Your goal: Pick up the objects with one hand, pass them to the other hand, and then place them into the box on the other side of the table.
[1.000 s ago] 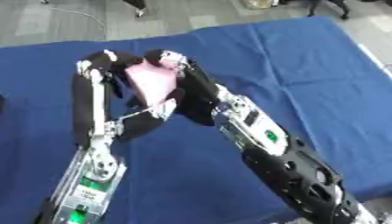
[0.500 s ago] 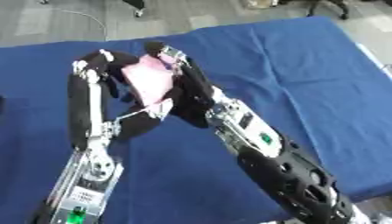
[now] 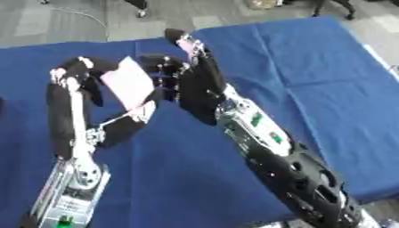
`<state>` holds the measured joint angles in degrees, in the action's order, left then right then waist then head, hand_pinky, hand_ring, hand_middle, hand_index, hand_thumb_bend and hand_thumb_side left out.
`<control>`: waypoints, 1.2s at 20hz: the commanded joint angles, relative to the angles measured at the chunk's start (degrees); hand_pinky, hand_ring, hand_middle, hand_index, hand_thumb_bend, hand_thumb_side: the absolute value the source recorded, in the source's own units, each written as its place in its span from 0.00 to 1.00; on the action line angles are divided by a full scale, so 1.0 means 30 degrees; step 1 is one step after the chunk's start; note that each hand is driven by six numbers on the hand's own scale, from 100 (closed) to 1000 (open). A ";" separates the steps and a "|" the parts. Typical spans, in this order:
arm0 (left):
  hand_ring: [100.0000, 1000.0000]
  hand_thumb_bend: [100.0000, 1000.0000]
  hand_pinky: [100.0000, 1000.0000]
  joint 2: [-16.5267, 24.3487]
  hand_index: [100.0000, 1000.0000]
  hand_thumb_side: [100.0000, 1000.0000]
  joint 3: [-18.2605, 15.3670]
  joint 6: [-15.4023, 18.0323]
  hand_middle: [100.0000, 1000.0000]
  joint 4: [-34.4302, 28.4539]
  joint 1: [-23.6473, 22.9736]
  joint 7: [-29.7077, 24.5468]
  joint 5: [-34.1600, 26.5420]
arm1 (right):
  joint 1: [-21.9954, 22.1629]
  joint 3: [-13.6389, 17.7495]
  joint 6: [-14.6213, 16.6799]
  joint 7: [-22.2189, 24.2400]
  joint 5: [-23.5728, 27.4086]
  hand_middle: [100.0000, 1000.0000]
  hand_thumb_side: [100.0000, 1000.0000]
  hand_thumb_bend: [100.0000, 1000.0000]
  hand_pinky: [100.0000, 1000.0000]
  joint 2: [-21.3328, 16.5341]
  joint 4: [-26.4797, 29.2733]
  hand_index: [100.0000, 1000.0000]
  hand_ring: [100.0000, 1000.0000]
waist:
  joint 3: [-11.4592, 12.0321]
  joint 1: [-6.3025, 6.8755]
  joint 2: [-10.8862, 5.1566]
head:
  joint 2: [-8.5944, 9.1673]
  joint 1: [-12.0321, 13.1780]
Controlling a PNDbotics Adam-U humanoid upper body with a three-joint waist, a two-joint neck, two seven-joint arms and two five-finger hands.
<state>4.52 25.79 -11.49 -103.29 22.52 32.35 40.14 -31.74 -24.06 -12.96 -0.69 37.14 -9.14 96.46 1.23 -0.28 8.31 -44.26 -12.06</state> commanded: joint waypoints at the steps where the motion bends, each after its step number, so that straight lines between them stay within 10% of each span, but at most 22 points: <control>1: 0.07 0.18 0.13 0.0235 0.29 0.00 -0.0210 -0.0048 0.00 -0.0519 0.0080 0.0221 0.0240 | -0.0288 0.0407 0.0112 -0.0646 0.0223 0.71 1.00 0.18 0.69 -0.0071 0.0271 0.80 0.69 | -0.0021 -0.0105 -0.0210 | 0.0048 -0.0039; 12: 0.07 0.18 0.12 0.0934 0.29 0.00 -0.1282 -0.0971 0.00 -0.0230 -0.0456 0.1012 0.0565 | 0.0009 0.3998 0.2834 -0.2711 -0.0986 0.67 0.86 0.00 0.69 -0.0771 0.3524 0.80 0.67 | -0.0172 0.0033 -0.0378 | 0.0048 0.0814; 24: 0.09 0.12 0.12 0.8602 0.32 0.00 -0.7464 -0.7519 0.00 -0.2734 -0.3238 -0.0101 0.2036 | 0.3082 0.7004 0.4853 -0.3633 -0.7325 0.63 0.89 0.00 0.68 -0.0465 0.1140 0.77 0.65 | -0.0414 0.1442 -0.0715 | 0.0052 0.7177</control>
<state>25.92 6.04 -30.67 -109.74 12.58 32.24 45.28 -21.97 -3.67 1.06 -11.58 16.46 -10.44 100.33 0.02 3.46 8.00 -44.26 8.16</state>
